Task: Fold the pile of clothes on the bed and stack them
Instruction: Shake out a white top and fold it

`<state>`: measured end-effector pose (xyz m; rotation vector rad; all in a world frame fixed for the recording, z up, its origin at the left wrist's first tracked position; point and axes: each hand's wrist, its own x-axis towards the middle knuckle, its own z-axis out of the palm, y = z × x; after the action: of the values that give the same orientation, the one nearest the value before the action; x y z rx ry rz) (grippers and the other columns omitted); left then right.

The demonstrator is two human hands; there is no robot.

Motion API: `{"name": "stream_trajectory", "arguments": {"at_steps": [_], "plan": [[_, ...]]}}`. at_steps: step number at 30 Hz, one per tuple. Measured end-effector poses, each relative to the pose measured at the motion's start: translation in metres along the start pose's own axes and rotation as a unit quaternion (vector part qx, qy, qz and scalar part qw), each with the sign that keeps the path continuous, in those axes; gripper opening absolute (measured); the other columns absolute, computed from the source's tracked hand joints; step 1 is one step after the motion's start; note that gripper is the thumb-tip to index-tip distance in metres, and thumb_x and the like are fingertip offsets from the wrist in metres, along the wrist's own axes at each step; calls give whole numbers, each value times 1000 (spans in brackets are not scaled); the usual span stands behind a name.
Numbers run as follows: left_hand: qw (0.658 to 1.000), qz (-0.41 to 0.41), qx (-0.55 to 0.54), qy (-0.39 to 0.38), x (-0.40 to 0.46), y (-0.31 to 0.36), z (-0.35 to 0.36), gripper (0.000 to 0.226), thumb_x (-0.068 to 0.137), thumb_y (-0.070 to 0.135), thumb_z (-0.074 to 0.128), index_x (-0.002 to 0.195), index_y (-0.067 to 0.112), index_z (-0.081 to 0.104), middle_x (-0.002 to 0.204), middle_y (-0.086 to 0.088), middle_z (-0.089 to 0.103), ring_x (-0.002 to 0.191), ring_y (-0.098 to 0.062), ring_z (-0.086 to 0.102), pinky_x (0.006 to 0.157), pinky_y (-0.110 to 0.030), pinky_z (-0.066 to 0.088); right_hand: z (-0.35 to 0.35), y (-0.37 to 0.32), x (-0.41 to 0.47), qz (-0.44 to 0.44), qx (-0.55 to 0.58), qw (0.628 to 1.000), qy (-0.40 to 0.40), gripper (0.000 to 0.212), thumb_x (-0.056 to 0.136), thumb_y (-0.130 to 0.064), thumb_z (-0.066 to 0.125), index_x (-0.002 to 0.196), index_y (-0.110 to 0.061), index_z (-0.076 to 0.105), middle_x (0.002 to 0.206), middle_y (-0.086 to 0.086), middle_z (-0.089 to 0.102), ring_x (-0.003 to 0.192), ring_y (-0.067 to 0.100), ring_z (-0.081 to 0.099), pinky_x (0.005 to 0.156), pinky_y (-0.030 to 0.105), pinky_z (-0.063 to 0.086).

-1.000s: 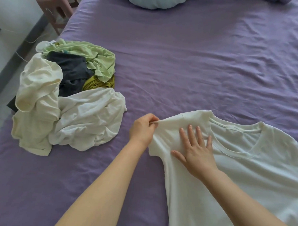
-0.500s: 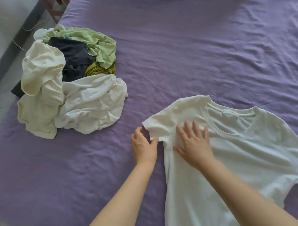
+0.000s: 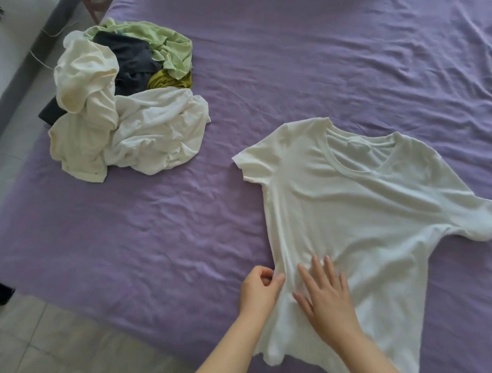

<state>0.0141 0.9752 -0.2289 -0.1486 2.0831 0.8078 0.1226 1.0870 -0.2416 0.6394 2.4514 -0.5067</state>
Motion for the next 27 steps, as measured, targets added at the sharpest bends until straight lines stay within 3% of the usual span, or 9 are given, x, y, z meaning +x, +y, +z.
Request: {"name": "stream_trajectory", "arguments": {"at_steps": [2, 4, 9, 13, 15, 19, 22, 25, 27], "plan": [[1000, -19, -11, -13, -18, -19, 3, 19, 82, 39, 71, 89, 29, 57, 86, 14, 62, 79, 0, 58, 66, -16, 46, 12, 1, -8, -24, 15, 1000, -9, 61, 96, -60, 21, 150, -40, 2, 160, -1, -12, 144, 24, -22, 116, 44, -3], [998, -37, -42, -29, -34, -36, 5, 23, 83, 31, 73, 97, 17, 60, 91, 6, 65, 80, -5, 60, 64, -15, 45, 19, -1, -22, -51, 16, 998, -17, 61, 95, -62, 19, 149, -42, -1, 159, -2, -16, 142, 23, -27, 116, 45, -5], [971, -64, -230, -12, -71, -50, -6, 24, 83, 17, 74, 99, 4, 61, 90, -9, 72, 72, -17, 69, 59, -27, 55, 35, 13, -56, -45, -19, 998, -33, 56, 98, -56, 24, 148, -40, 8, 160, -1, -11, 146, 28, -17, 115, 51, -2], [949, -70, -296, -85, -84, -54, -28, 23, 90, 16, 66, 107, 1, 62, 96, -12, 73, 81, -23, 70, 67, -34, 58, 38, 21, -59, -26, -9, 999, -43, 56, 98, -55, 23, 149, -39, 6, 160, -1, -13, 145, 29, -17, 114, 57, 1], [960, -68, -259, -79, -85, -60, -37, 19, 94, 17, 61, 107, 3, 62, 93, -9, 72, 78, -21, 68, 65, -32, 55, 41, 20, -60, -20, -8, 999, -44, 57, 97, -57, 23, 149, -39, 5, 160, -1, -13, 145, 30, -18, 113, 59, 2], [984, -52, -166, 40, -76, -78, -46, 14, 97, 20, 54, 102, 7, 60, 100, -16, 66, 84, -27, 60, 73, -40, 50, 53, 18, -72, -30, -27, 999, -30, 56, 98, -57, 21, 149, -39, 6, 160, 0, -10, 146, 31, -14, 113, 58, 3], [997, 6, 10, 81, -66, -86, -37, 20, 91, 17, 60, 109, 9, 60, 111, -15, 64, 98, -30, 59, 86, -41, 47, 55, 23, -83, -53, -22, 998, -19, 49, 100, -49, 25, 147, -33, 24, 160, 2, 7, 147, 30, -2, 114, 52, 7], [959, 106, 184, 187, -63, -77, -19, 37, 85, 17, 64, 121, 17, 59, 117, -5, 56, 109, -26, 48, 93, -34, 39, 45, 35, -100, -50, 42, 990, 128, 34, 96, -31, 45, 117, -13, 64, 132, 13, 57, 132, 42, 42, 100, 58, 36], [943, 201, 205, 169, -64, -64, 0, 34, 85, 14, 64, 119, 15, 62, 115, -5, 58, 110, -27, 49, 93, -32, 37, 46, 52, -113, 10, 76, 968, 239, 20, 84, -11, 68, 103, -6, 70, 117, 19, 65, 119, 47, 53, 88, 61, 45]]}}
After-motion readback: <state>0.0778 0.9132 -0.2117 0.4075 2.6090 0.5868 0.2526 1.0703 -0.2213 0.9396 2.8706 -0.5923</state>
